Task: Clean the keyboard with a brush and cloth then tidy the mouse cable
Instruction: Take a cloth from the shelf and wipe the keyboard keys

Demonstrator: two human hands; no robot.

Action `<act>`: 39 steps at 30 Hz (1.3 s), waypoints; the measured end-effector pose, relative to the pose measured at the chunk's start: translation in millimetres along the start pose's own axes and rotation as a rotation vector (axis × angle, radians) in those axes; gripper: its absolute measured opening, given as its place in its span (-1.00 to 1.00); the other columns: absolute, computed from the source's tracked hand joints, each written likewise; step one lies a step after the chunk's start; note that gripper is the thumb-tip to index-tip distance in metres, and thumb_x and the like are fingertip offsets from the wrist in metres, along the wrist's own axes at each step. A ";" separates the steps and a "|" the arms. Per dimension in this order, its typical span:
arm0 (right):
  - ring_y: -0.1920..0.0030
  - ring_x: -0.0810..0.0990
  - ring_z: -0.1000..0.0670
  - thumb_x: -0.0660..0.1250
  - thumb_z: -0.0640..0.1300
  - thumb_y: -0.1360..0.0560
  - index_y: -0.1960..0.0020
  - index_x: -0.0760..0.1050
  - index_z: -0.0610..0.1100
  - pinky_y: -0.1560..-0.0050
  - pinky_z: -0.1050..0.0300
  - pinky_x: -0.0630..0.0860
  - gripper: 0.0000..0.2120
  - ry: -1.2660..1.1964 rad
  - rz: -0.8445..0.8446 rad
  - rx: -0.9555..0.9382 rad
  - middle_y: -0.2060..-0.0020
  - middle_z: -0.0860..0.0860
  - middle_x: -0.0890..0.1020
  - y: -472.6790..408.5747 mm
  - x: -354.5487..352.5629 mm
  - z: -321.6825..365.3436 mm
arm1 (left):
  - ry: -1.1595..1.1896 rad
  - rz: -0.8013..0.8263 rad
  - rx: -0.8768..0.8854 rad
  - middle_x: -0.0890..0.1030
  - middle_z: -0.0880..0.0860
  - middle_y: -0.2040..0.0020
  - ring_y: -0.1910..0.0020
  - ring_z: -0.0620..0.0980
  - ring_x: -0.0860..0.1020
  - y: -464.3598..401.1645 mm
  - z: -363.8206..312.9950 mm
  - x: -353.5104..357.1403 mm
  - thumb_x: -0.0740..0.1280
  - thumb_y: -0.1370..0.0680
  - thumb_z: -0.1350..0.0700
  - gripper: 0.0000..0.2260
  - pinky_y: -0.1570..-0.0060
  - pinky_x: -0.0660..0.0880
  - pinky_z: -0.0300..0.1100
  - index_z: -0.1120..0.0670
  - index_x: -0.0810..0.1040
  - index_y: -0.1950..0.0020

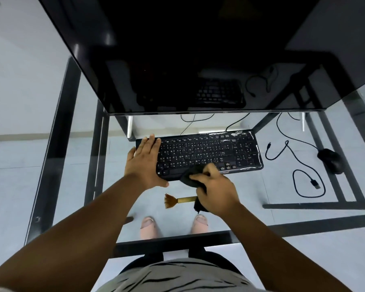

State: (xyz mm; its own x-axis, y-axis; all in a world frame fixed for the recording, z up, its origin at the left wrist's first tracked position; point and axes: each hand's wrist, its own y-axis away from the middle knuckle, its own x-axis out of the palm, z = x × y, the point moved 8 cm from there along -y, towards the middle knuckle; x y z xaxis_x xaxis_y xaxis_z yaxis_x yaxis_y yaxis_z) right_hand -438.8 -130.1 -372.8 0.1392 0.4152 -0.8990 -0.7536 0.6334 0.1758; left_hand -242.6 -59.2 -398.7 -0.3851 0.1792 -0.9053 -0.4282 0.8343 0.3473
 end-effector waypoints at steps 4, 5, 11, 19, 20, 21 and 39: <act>0.32 0.58 -0.12 0.27 -0.08 -0.37 -0.03 0.66 0.10 0.29 -0.01 0.61 -0.70 -0.065 -0.133 0.157 0.04 0.03 0.48 8.4 -7.3 -30.1 | -0.039 0.032 -0.037 -0.19 -0.01 -0.59 -0.56 0.01 -0.17 -0.7 10.5 -5.6 0.52 -0.13 -0.34 0.26 -0.52 -0.10 0.10 -0.02 -0.21 -0.57; 0.32 0.58 -0.12 0.27 -0.08 -0.37 -0.03 0.66 0.09 0.30 -0.02 0.61 -0.69 -0.079 -0.137 0.159 0.04 0.03 0.48 8.0 -6.3 -28.4 | -0.044 0.035 -0.042 -0.17 -0.01 -0.59 -0.57 0.01 -0.15 -0.2 12.5 -7.1 0.52 -0.12 -0.34 0.27 -0.52 -0.09 0.10 -0.02 -0.21 -0.57; 0.11 0.55 -0.05 0.30 -0.08 -0.44 -0.16 0.62 0.12 0.20 0.09 0.56 -0.68 -0.040 -0.003 -0.099 -0.02 0.05 0.44 -12.7 12.0 41.2 | -0.039 0.027 -0.023 -0.08 -0.01 -0.59 -0.57 0.02 -0.06 -1.1 12.8 -13.4 0.55 -0.08 -0.31 0.28 -0.50 0.01 0.04 0.00 -0.14 -0.57; 0.21 0.56 -0.02 0.33 -0.12 -0.39 -0.02 0.67 0.13 0.29 0.10 0.58 -0.72 -0.053 -0.161 0.051 0.03 0.09 0.47 -5.6 -0.3 -11.6 | -0.033 0.043 -0.005 -0.12 -0.03 -0.60 -0.57 0.00 -0.09 2.1 17.2 -13.5 0.58 -0.11 -0.27 0.28 -0.50 0.01 0.02 -0.01 -0.17 -0.58; 0.21 0.57 -0.03 0.32 -0.13 -0.39 -0.05 0.67 0.12 0.27 0.08 0.59 -0.70 -0.076 -0.193 0.091 0.00 0.09 0.48 -3.0 -1.6 -17.8 | -0.029 0.041 -0.006 -0.12 -0.03 -0.60 -0.57 0.00 -0.09 1.7 16.9 -13.6 0.58 -0.11 -0.27 0.28 -0.50 0.01 0.02 0.00 -0.17 -0.58; 0.19 0.58 -0.03 0.32 -0.14 -0.40 -0.09 0.66 0.11 0.24 0.07 0.61 -0.68 -0.090 -0.215 0.102 -0.05 0.08 0.49 -0.9 -2.4 -19.1 | -0.030 0.041 -0.007 -0.12 -0.03 -0.60 -0.57 0.00 -0.10 1.4 16.5 -13.1 0.57 -0.11 -0.27 0.28 -0.50 0.00 0.02 0.00 -0.17 -0.58; 0.09 0.50 0.22 0.40 -0.32 -0.39 -0.04 0.67 -0.01 0.03 0.21 0.48 -0.68 -0.500 -0.620 0.443 -0.03 0.06 0.54 36.0 -37.1 -107.2 | 0.194 -0.428 0.189 0.57 0.00 -0.12 -0.12 0.05 0.53 21.0 -35.2 -26.4 0.31 -0.48 -0.19 -0.63 -0.14 0.40 0.01 -0.02 0.57 -0.18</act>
State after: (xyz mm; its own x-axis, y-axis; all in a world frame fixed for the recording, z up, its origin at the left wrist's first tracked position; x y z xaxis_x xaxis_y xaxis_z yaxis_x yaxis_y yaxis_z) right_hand -539.9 -192.7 -376.1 0.7772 0.0858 -0.6233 -0.1490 0.9876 -0.0500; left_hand -270.2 -64.7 -358.9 -0.3598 -0.2841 -0.8887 -0.4320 0.8950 -0.1112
